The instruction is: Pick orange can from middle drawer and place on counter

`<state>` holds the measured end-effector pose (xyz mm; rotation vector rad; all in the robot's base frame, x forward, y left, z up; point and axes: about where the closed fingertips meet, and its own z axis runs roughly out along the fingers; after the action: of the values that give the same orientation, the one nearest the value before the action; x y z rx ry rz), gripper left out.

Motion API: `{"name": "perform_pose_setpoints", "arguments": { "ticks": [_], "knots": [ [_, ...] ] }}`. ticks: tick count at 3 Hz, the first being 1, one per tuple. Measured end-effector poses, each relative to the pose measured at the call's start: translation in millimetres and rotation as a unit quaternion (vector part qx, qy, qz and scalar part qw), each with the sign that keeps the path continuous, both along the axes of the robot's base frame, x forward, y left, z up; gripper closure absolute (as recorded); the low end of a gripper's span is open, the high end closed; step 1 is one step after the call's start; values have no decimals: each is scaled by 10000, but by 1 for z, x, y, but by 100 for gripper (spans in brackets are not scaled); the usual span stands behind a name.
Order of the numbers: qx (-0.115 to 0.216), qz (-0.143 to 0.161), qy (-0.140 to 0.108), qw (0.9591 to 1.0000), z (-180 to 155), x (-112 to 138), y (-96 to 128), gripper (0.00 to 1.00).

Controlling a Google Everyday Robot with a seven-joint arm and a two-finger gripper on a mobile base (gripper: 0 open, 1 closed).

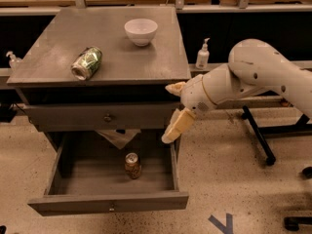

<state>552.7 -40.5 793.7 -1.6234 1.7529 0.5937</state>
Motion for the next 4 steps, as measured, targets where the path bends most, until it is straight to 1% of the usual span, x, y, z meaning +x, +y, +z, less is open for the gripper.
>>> {"name": "perform_pose_setpoints", "arguments": {
  "ticks": [1, 2, 3, 4],
  "knots": [
    [358, -192, -219, 9989, -46, 5, -1, 0],
    [843, -188, -428, 9953, -116, -26, 13, 0],
    [952, -160, -911, 9911, -120, -19, 26, 0],
    [1064, 80, -661, 9921, -143, -4, 44, 0]
  ]
}}
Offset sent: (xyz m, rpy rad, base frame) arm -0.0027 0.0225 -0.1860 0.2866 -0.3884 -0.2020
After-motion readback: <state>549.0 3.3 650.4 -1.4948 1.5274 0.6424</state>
